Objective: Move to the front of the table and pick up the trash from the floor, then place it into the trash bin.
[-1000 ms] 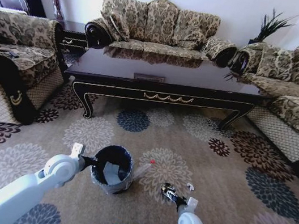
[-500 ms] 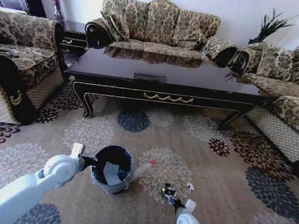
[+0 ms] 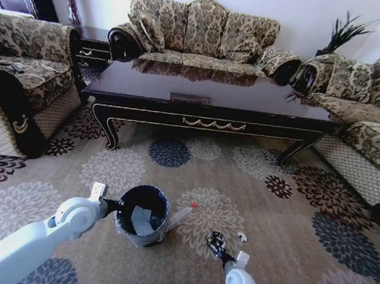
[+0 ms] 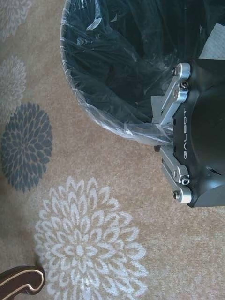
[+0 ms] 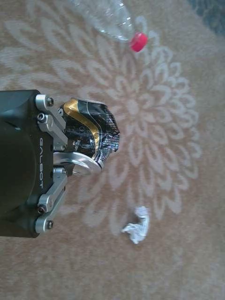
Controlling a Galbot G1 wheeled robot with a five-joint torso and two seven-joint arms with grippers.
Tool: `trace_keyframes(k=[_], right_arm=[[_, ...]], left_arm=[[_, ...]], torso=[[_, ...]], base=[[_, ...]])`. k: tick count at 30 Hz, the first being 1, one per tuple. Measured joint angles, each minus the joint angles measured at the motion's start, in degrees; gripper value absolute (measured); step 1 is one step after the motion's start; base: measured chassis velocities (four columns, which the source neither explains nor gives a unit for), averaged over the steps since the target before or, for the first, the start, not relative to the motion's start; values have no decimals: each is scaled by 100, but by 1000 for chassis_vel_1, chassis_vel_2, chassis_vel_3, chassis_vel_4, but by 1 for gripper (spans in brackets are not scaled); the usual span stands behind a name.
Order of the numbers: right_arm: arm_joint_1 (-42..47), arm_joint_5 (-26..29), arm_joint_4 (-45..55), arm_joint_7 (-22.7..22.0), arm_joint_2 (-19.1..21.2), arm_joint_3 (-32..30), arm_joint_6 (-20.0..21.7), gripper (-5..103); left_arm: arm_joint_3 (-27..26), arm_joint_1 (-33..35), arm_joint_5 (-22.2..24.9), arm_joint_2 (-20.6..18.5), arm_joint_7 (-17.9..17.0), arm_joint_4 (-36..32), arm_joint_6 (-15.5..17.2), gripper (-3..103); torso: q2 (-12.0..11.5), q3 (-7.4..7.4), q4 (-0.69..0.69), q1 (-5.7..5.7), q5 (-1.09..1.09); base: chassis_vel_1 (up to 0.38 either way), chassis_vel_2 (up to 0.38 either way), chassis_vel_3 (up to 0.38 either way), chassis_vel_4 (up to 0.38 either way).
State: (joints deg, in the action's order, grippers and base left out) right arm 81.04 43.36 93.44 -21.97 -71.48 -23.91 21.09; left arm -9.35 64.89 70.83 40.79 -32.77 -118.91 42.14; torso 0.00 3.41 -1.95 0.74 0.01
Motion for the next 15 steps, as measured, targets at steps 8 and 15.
trace_keyframes(k=[8,15], right_arm=[[155,242,896,-74,465,-324,-11,10],[416,274,1830,-56,874,-630,-15,10]], left_arm=[[46,18,-44,40,2,22,0,0],[88,0,-81,66,9,24,0,0]], torso=[[0,0,0,0,0],[0,0,-1,0,-1]], base=[[0,0,0,0],[0,0,0,0]])
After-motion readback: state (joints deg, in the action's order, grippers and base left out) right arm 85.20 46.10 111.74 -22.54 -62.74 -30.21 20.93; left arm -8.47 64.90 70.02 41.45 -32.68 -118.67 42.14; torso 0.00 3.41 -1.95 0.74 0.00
